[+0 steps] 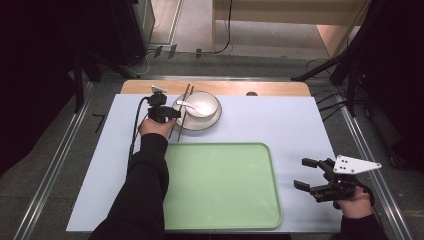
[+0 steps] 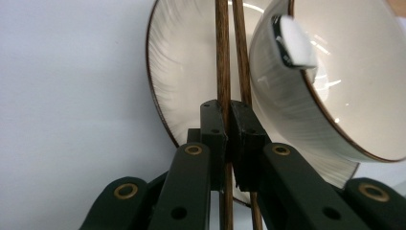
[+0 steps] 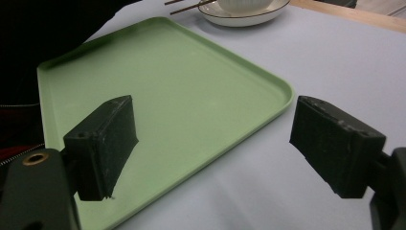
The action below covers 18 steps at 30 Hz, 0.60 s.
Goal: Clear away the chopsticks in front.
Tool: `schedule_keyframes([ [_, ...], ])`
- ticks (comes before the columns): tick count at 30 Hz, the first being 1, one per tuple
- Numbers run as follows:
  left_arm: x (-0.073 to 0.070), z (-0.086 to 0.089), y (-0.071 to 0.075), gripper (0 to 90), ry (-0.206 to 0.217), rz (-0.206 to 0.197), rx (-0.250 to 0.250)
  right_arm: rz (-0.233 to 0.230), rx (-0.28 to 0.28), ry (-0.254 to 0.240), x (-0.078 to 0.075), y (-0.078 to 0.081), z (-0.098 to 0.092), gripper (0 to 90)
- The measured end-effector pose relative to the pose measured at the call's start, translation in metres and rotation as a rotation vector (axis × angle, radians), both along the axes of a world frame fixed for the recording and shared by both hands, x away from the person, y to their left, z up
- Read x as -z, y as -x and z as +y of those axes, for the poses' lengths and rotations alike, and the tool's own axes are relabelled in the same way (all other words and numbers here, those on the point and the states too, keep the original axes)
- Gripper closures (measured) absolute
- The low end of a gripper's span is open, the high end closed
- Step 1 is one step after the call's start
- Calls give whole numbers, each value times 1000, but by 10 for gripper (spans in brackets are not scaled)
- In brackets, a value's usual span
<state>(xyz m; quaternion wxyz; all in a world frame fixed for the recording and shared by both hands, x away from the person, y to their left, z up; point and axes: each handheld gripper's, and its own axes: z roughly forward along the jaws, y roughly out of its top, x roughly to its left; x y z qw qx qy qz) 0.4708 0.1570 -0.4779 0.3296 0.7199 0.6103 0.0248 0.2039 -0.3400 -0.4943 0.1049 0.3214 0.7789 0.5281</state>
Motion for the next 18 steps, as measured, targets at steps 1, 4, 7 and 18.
schedule_keyframes([
  [1,-7,6,2,860,4,-4,0,0,0,0,0,0,0,165],
  [4,-15,16,5,860,1,-10,-2,0,0,0,0,0,0,165],
  [7,-22,25,9,860,-1,-14,-1,-1,-1,3,0,0,0,165],
  [18,-49,65,41,860,0,-40,13,-2,-4,8,-1,0,2,165],
])
